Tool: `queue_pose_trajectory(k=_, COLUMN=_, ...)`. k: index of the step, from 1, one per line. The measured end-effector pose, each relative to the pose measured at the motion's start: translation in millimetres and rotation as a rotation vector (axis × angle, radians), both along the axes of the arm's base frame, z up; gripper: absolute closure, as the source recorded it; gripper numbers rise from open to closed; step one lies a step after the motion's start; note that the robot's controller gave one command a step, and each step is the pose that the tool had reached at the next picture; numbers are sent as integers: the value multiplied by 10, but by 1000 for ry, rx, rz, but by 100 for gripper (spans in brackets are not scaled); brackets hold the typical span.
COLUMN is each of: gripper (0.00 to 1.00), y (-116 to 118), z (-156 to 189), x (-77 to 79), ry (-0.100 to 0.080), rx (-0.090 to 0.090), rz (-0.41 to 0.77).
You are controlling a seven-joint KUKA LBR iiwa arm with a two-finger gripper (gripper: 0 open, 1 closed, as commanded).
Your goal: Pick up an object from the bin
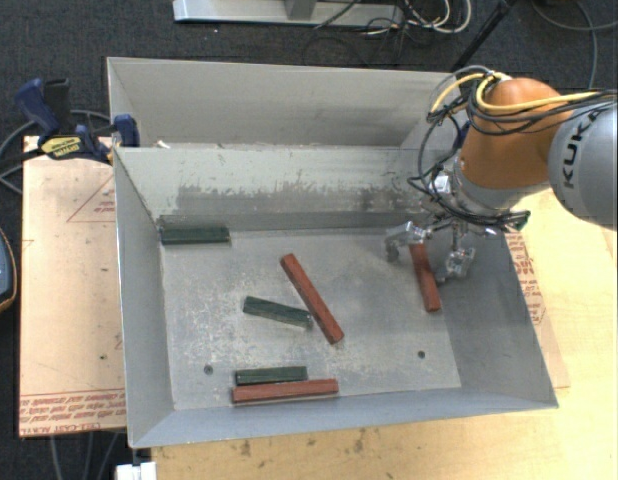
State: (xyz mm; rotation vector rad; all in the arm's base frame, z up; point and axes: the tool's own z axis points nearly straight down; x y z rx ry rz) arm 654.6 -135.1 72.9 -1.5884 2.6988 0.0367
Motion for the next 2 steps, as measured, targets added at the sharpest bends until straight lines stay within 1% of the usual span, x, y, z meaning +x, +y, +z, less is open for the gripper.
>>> queue_pose_trajectory(k=1, gripper=100, y=-27, z=10, x=14, ry=-10, rx=-5, rz=2)
queue_pose_trajectory(k=2, gripper=100, y=296, z=2177, x=8, ry=-19, rx=-24, rz=349)
